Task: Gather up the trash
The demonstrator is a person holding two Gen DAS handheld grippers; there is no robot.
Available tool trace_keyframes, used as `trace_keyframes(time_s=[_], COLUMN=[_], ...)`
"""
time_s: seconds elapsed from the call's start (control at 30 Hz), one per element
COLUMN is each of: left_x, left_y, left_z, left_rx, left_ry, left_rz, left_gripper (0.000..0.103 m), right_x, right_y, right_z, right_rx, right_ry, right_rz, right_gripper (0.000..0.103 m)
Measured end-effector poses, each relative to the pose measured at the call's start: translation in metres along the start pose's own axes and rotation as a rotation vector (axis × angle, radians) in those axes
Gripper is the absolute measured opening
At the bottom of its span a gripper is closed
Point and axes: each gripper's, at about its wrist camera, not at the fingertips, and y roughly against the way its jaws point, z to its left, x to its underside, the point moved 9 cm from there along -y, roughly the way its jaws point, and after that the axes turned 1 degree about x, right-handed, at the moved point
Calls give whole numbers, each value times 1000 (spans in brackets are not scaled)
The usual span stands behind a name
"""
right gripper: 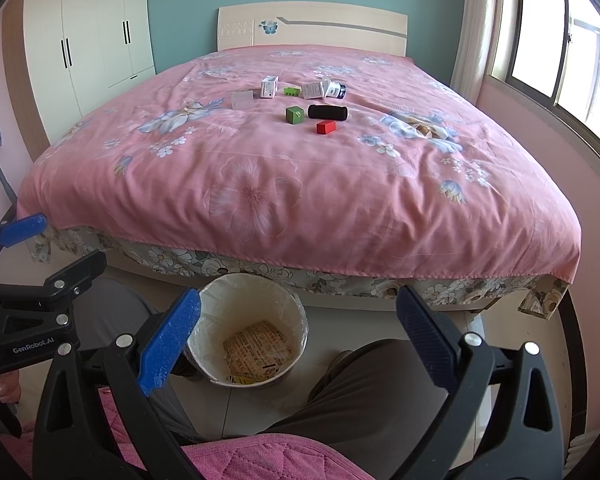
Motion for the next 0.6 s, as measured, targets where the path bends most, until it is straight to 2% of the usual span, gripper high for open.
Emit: trace_keyframes(time_s=[0.6], left_x=[-1], left_y=[0], left_z=[4], left_rx=[4], left_ry=[-1], left_rz=[0], left_gripper=[96], right_x=[0], right_y=[1], right_z=[2], right_rx=[-3], right_ry=[2], right_rz=[2], right_gripper=[96])
